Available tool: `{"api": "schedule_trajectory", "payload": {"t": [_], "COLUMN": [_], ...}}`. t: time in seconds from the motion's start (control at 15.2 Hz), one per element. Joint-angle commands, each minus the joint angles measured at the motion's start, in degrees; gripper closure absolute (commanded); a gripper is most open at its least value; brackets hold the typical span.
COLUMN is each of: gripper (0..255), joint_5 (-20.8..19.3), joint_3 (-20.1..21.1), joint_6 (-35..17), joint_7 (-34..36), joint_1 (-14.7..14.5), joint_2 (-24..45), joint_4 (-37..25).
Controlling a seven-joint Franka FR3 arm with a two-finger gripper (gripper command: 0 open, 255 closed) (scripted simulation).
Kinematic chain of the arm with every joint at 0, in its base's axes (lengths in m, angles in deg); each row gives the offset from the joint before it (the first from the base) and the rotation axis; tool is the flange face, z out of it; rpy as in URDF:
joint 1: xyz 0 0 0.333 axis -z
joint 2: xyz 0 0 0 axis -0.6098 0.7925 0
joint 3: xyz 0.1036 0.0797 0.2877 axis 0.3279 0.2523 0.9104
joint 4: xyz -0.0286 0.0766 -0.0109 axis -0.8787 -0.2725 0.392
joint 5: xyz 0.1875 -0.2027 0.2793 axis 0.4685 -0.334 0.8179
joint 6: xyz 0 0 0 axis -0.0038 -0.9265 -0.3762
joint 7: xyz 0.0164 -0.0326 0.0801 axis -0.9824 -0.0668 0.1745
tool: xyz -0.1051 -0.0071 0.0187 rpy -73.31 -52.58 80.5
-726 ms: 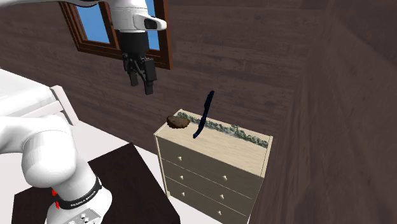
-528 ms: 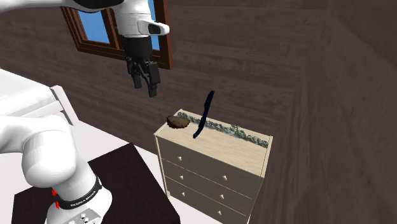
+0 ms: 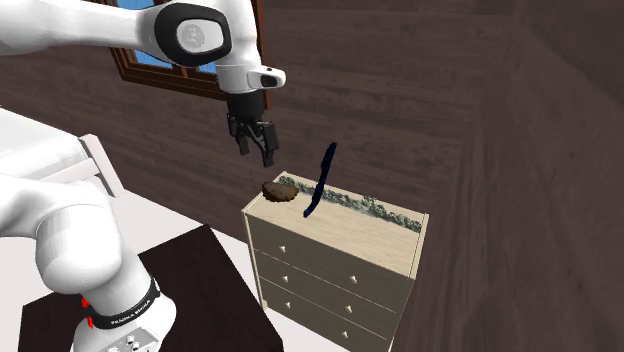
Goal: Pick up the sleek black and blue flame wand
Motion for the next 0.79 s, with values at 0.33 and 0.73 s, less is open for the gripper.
{"api": "schedule_trajectory", "payload": {"t": [0.33,0.73], "gripper": [0,0], "joint_5": [-0.16,-1.2], "joint_3": [1.14,2.46], "joint_6": [-17.31,-30.41], "joint_7": [1.43,3.05], "joint_1": [-1.37,-2.03], "joint_2": [11.18,22.85], "joint_4": [2.07,0.25]}}
